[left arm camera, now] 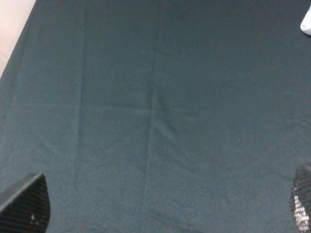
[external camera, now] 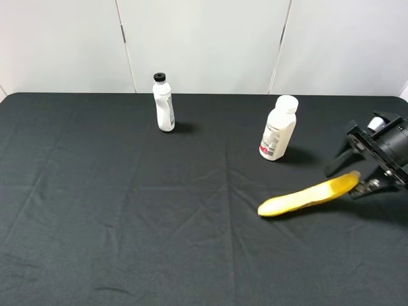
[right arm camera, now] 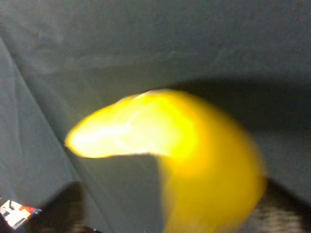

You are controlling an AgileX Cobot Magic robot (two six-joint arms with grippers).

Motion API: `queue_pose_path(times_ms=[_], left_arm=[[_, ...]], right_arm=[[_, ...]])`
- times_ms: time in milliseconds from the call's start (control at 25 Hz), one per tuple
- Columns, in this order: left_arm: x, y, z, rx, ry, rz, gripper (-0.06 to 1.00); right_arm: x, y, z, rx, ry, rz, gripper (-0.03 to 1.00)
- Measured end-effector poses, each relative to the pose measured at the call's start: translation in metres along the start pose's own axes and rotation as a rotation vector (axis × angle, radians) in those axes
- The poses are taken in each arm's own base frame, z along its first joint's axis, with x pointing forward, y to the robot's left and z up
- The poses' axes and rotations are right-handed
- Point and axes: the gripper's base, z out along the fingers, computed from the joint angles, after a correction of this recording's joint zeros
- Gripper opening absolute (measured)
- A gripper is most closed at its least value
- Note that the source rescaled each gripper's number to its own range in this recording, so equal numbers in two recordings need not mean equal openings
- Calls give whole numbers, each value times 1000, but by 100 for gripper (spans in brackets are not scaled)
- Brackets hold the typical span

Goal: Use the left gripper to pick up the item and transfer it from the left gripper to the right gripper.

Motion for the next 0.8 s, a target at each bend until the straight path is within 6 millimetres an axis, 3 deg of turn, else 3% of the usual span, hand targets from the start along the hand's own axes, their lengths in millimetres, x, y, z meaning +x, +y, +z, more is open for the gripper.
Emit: queue_pose_path(times_ms=[40,80,160,800], left_arm=[[0,0,0,0,0,0,100],[0,0,0,0,0,0,100],[0,0,0,0,0,0,100],[0,0,0,0,0,0,100]], right_arm=[[0,0,0,0,0,0,80],[0,0,0,3,-5,3,92],[-1,-1,1,3,-5,5,97],[3,4,-6,-2,-11,-7,100]])
